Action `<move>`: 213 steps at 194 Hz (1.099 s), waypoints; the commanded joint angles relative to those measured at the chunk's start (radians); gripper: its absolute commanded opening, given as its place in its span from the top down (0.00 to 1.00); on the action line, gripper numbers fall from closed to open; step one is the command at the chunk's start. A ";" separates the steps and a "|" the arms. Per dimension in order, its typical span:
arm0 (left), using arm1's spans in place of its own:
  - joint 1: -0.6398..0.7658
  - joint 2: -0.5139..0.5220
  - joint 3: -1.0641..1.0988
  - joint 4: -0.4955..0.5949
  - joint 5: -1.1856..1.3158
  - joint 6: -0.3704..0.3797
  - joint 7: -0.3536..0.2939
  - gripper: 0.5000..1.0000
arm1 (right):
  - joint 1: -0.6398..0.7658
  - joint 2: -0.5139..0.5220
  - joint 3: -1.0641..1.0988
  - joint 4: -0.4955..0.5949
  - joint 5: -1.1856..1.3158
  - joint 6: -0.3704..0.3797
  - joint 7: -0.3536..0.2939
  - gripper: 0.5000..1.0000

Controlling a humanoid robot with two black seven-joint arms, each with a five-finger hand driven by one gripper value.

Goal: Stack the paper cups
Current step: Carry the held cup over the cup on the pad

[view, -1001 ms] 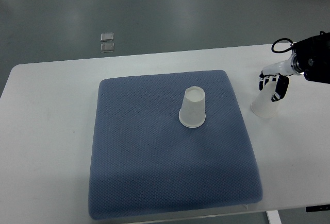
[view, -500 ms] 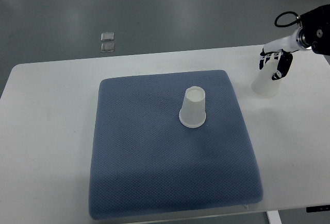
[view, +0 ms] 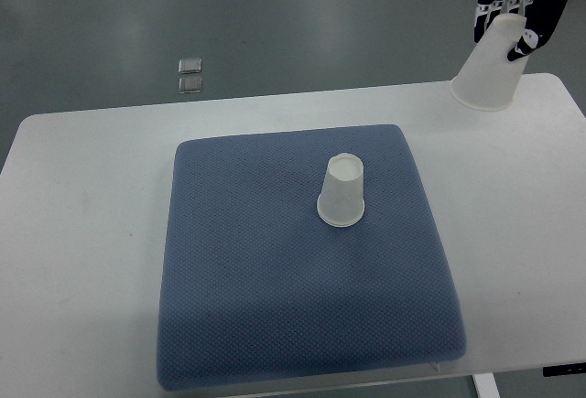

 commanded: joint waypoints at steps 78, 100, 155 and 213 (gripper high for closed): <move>0.000 0.000 -0.002 0.001 0.000 0.000 0.000 0.00 | 0.071 0.097 0.074 0.033 0.076 0.010 -0.003 0.74; 0.000 0.000 -0.002 -0.001 0.000 0.000 0.000 0.00 | 0.075 0.180 0.082 0.033 0.156 0.002 -0.003 0.74; 0.000 0.000 -0.003 -0.001 0.000 0.000 0.000 0.00 | 0.063 0.375 0.100 0.036 0.262 -0.072 -0.003 0.74; 0.000 0.000 -0.005 0.002 0.000 0.000 -0.001 0.00 | 0.000 0.464 0.094 0.036 0.264 -0.130 -0.005 0.74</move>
